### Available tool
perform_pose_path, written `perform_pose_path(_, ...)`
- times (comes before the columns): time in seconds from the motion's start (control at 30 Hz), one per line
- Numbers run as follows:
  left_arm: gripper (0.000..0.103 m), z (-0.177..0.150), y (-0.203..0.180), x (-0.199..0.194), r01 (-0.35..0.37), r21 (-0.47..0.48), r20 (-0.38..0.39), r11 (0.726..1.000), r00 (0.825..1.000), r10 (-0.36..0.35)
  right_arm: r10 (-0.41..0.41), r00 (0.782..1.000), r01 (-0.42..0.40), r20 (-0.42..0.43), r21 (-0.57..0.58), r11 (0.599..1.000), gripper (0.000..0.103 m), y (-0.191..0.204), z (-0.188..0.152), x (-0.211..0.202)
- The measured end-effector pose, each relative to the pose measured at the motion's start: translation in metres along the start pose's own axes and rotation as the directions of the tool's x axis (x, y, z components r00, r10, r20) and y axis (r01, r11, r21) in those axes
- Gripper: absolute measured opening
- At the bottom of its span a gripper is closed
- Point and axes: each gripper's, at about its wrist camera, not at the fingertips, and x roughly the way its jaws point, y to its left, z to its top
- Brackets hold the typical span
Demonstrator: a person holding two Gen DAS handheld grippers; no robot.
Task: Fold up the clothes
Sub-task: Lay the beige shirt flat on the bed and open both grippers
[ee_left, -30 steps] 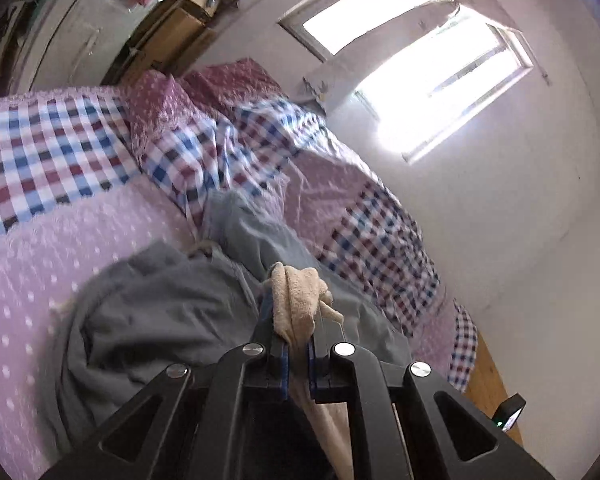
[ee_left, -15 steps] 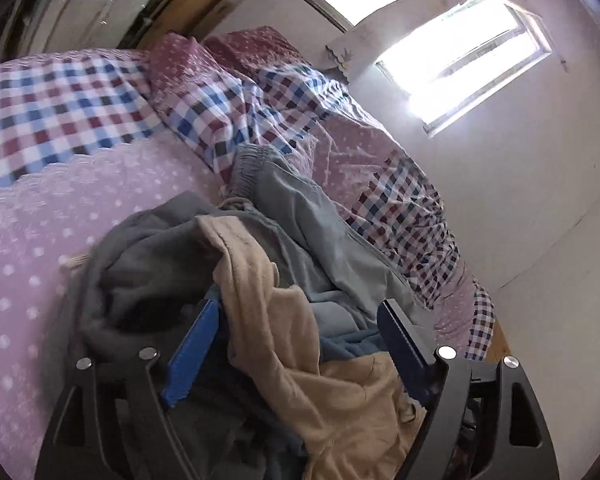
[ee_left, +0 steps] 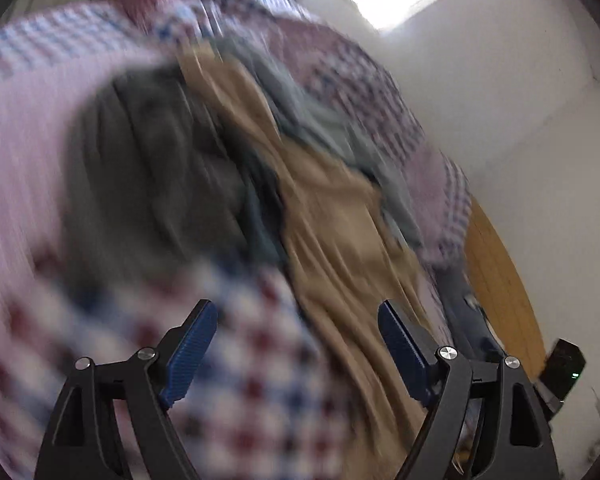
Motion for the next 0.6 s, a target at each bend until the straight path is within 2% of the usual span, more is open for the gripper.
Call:
perform_pose_path(0.07, 0.086, -0.041, -0.026, 0.016, -0.004, 0.065, -0.093, 0.998, 0.996, 0.010, -0.019, 1.000, 0.019, 0.002, 0.063, 0.998, 0.082, -0.010, -0.023, -0.007)
perform_pose_path(0.13, 0.086, -0.080, -0.054, 0.028, -0.018, 0.182, -0.145, 0.983, 0.988, 0.045, -0.038, 0.999, 0.038, 0.002, 0.125, 0.991, 0.082, -0.020, -0.046, -0.014)
perform_pose_path(0.2, 0.086, -0.120, -0.079, 0.039, -0.038, 0.307, -0.179, 0.951, 0.979, 0.097, -0.051, 0.999, 0.048, 0.015, 0.158, 0.986, 0.082, -0.030, -0.052, -0.019)
perform_pose_path(0.3, 0.080, -0.172, -0.103, 0.059, -0.086, 0.468, -0.214, 0.879, 0.954, 0.207, -0.058, 0.998, 0.050, 0.036, 0.206, 0.977, 0.082, -0.046, -0.053, -0.023)
perform_pose_path(0.37, 0.067, -0.195, -0.114, 0.070, -0.115, 0.552, -0.217, 0.826, 0.937, 0.275, -0.063, 0.998, 0.054, 0.032, 0.213, 0.976, 0.082, -0.050, -0.053, -0.022)
perform_pose_path(0.4, 0.065, -0.201, -0.117, 0.073, -0.140, 0.580, -0.204, 0.803, 0.929, 0.309, -0.064, 0.998, 0.057, 0.028, 0.211, 0.976, 0.082, -0.051, -0.053, -0.021)
perform_pose_path(0.43, 0.058, -0.203, -0.117, 0.075, -0.176, 0.596, -0.180, 0.783, 0.922, 0.344, -0.066, 0.998, 0.060, 0.023, 0.208, 0.976, 0.082, -0.052, -0.053, -0.020)
perform_pose_path(0.47, 0.041, -0.205, -0.117, 0.077, -0.211, 0.612, -0.156, 0.762, 0.913, 0.378, -0.072, 0.997, 0.066, 0.022, 0.202, 0.977, 0.082, -0.052, -0.053, -0.020)
perform_pose_path(0.5, 0.030, -0.207, -0.117, 0.079, -0.246, 0.626, -0.130, 0.740, 0.902, 0.411, -0.073, 0.997, 0.067, 0.022, 0.198, 0.978, 0.082, -0.051, -0.054, -0.020)
perform_pose_path(0.53, 0.015, -0.204, -0.111, 0.076, -0.270, 0.600, -0.122, 0.753, 0.900, 0.419, -0.074, 0.997, 0.068, 0.022, 0.196, 0.978, 0.082, -0.051, -0.054, -0.020)
perform_pose_path(0.6, 0.014, -0.191, -0.090, 0.062, -0.296, 0.479, -0.129, 0.826, 0.907, 0.400, -0.064, 0.998, 0.058, 0.023, 0.198, 0.978, 0.082, -0.052, -0.053, -0.021)
